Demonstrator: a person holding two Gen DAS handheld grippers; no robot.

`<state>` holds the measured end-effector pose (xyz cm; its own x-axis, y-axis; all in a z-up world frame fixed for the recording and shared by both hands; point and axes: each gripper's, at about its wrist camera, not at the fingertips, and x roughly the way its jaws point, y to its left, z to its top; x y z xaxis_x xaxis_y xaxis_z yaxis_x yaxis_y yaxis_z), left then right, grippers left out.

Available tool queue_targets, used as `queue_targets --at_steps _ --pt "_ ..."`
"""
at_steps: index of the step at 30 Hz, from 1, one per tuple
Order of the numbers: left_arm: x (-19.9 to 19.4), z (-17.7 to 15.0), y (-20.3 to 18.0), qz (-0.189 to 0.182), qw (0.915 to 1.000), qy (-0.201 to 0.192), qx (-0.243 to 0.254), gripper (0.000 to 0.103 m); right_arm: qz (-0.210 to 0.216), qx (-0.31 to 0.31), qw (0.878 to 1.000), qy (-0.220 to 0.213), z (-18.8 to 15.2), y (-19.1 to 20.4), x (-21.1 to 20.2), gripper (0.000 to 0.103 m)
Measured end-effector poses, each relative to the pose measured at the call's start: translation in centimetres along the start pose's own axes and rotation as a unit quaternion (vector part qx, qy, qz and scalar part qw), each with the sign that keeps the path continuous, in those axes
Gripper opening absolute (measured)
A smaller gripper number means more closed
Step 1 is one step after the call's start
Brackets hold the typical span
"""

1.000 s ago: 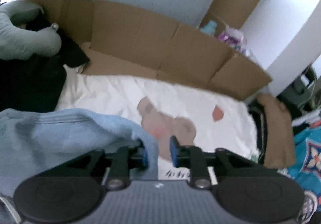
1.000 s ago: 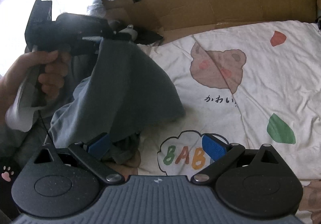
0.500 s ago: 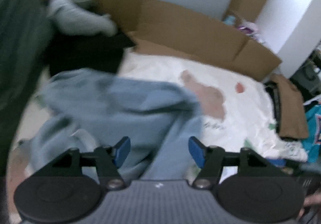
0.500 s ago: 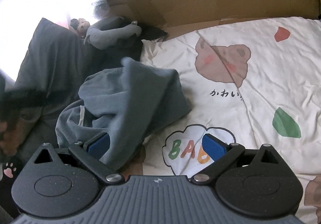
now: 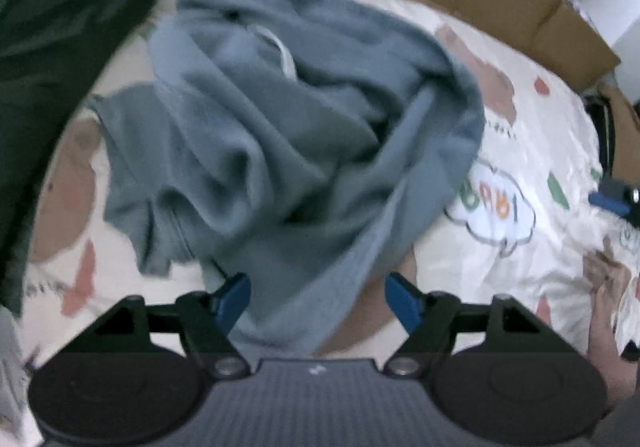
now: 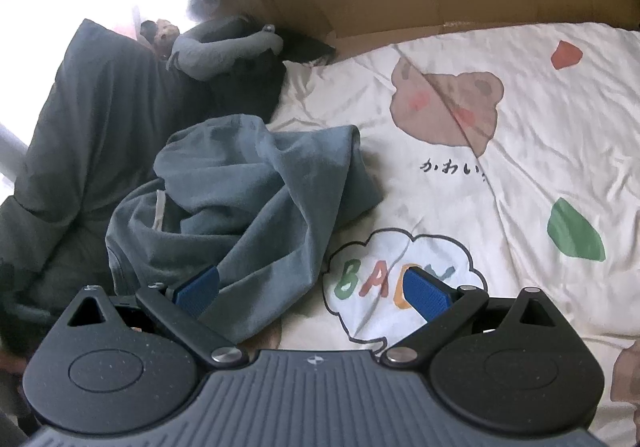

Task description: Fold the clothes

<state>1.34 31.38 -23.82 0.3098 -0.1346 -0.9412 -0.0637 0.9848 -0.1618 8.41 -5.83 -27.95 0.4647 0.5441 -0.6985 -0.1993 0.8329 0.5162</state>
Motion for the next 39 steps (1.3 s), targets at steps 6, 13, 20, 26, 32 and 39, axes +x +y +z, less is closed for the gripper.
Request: queue_targets --at_steps 6,13,20,26,32,39 --pt "3.4 -2.1 -0.3 0.032 0.9990 0.020 0.023 0.060 0.010 -0.005 1.000 0.014 -0.6 0.1 0.6 0.100" --pt "3.3 -2.5 0.5 0.000 0.9989 -0.004 -0.047 0.006 0.060 -0.010 0.997 0.045 -0.8 1.7 2.3 0.100" --pt "1.5 -2.7 -1.1 -0.089 0.9887 -0.057 -0.106 0.005 0.124 -0.013 0.986 0.107 -1.7 4.4 5.8 0.100" --pt "1.0 -2.8 -4.3 -0.156 0.9789 -0.082 -0.102 0.005 0.181 0.008 0.971 0.155 -2.6 5.9 8.5 0.100" --pt "1.7 -3.3 -6.7 -0.204 0.9713 -0.086 -0.087 0.003 0.205 0.090 0.959 0.174 -3.0 4.7 9.7 0.100" --pt "1.7 -3.4 -6.6 -0.199 0.9735 -0.082 -0.076 0.004 0.181 0.118 0.946 0.241 -3.8 3.0 11.7 0.044"
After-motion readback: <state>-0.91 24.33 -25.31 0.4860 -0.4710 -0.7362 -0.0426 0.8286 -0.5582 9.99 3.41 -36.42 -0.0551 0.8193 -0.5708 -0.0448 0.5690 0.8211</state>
